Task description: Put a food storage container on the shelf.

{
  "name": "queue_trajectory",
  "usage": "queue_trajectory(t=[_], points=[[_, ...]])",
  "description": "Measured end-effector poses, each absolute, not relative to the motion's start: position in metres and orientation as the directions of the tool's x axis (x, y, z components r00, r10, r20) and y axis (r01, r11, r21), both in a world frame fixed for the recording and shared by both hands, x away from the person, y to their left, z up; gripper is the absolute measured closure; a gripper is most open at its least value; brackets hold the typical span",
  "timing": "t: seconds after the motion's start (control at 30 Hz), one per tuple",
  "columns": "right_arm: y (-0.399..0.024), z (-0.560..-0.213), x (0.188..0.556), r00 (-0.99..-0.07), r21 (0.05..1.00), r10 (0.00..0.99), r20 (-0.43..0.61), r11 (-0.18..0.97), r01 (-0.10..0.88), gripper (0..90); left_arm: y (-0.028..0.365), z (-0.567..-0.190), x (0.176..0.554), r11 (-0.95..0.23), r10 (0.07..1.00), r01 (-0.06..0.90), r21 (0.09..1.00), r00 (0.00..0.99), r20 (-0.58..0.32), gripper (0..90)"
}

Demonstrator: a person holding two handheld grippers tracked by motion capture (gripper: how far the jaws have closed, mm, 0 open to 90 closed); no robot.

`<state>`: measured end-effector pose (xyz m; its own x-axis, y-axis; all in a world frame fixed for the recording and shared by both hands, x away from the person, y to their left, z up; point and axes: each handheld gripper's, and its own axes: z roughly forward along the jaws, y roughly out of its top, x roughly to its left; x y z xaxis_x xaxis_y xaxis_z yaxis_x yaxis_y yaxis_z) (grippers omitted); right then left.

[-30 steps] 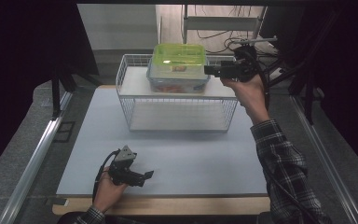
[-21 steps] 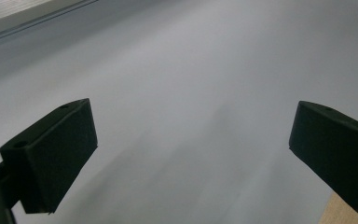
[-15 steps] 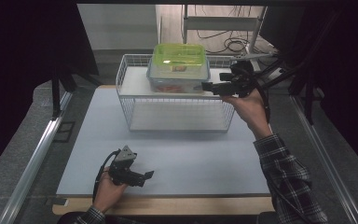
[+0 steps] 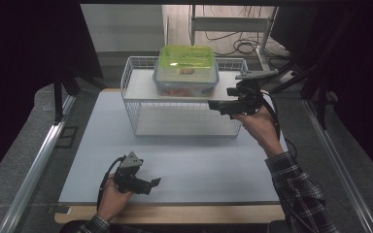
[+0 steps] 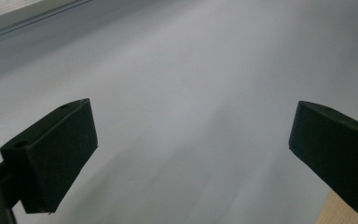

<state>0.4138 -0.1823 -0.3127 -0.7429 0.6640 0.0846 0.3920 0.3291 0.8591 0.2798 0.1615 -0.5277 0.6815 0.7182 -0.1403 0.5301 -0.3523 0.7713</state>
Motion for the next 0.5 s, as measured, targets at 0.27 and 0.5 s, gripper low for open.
queue_trajectory(t=[0.27, 0.5], points=[[-0.184, -0.327, 0.406, -0.75, 0.853, 0.657, 0.072, 0.349, 0.388, 4.8, 0.161, -0.527, 0.279, -0.347, 0.711, 0.519, 0.781, 0.688, -0.142, 1.0], [-0.185, -0.342, 0.399, -0.754, 0.847, 0.656, 0.043, 0.376, 0.376, 2.1, 0.162, -0.527, 0.279, -0.335, 0.706, 0.516, 0.789, 0.692, -0.152, 1.0]])
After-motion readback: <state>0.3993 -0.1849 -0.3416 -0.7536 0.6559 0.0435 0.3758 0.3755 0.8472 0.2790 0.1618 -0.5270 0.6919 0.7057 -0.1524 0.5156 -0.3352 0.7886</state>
